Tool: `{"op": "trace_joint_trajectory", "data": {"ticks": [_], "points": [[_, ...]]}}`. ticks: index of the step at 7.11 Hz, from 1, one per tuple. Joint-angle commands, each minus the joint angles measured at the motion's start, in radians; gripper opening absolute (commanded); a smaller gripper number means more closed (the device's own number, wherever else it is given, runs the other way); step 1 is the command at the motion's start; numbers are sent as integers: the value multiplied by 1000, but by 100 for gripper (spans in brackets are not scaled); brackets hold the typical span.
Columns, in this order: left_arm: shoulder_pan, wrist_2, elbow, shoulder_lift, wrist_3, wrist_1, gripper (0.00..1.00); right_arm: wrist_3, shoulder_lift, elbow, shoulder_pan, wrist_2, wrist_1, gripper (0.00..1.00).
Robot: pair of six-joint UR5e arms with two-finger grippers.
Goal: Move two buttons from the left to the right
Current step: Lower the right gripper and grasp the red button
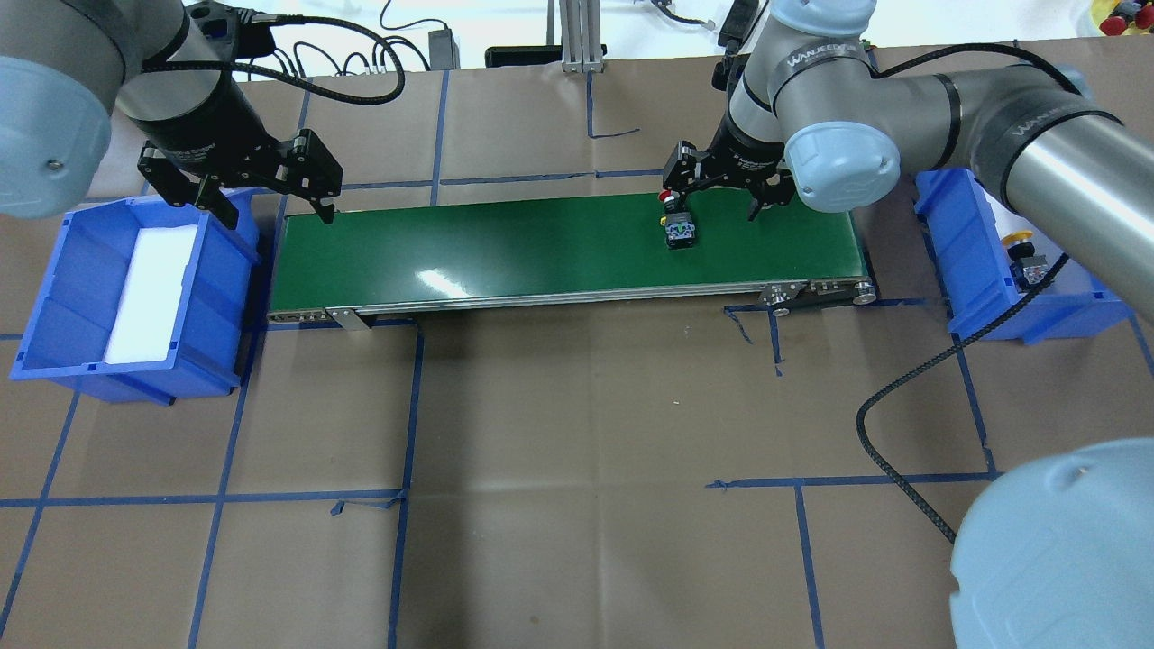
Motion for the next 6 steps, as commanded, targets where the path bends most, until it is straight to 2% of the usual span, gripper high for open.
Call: {"op": "trace_joint_trajectory", "data": {"ticks": [1, 5, 6], "points": [[0, 0, 0, 0, 0, 0, 100, -1, 26, 0, 4, 0, -1, 100], [0, 0, 0, 0, 1, 0, 100, -15, 86, -23, 3, 0, -28, 97], [0, 0, 0, 0, 1, 0, 100, -21, 102, -52, 3, -12, -27, 80]]}}
